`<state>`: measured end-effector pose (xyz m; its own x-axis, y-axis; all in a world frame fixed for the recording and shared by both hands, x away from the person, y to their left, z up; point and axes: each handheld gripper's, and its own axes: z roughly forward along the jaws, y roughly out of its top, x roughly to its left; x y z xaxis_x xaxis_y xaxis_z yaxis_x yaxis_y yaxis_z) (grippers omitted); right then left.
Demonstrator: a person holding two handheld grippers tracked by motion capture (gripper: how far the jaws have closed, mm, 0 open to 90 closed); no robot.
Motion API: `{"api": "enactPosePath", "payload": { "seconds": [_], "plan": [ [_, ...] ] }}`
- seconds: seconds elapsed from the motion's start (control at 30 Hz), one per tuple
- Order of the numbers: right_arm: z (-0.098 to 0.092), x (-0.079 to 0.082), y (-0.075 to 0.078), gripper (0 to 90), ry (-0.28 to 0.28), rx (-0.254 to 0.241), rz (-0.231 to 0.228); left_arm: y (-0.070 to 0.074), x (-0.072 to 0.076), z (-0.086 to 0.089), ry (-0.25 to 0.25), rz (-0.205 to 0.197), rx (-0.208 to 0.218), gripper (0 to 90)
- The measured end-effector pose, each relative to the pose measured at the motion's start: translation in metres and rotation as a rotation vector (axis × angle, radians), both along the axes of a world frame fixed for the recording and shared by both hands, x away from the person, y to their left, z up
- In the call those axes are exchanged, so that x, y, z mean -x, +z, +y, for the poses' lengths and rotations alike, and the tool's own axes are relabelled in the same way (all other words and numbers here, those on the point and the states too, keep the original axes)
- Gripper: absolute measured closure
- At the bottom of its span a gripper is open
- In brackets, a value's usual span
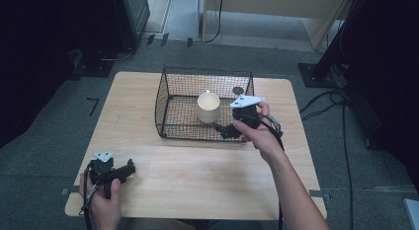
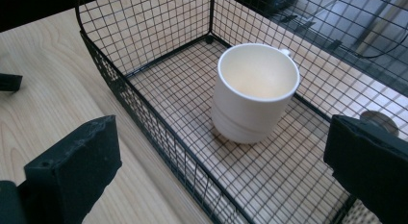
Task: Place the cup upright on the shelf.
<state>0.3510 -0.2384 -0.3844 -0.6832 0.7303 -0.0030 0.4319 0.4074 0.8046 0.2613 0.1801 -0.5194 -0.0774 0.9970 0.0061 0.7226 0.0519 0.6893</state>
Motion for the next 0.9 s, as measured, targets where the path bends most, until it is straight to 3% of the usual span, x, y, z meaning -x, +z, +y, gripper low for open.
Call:
{"api": "enactPosePath", "payload": {
  "seconds": [0.47, 0.67, 0.9],
  "plan": [
    [-0.037, 0.042, -0.013, 0.0, -0.044, -0.001, -0.004, 0.000, 0.000, 0.000, 0.001, 0.000, 0.002, 0.0],
    [-0.054, 0.057, -0.019, 0.0, -0.061, -0.036, 0.010, 0.000, 0.000, 0.000, 0.000, 0.001, 0.000, 0.0],
    [-0.071, 0.075, -0.027, 0.0, -0.093, -0.033, 0.011, 0.000, 0.000, 0.000, 0.000, 0.001, 0.001, 0.0]
  ]
}}
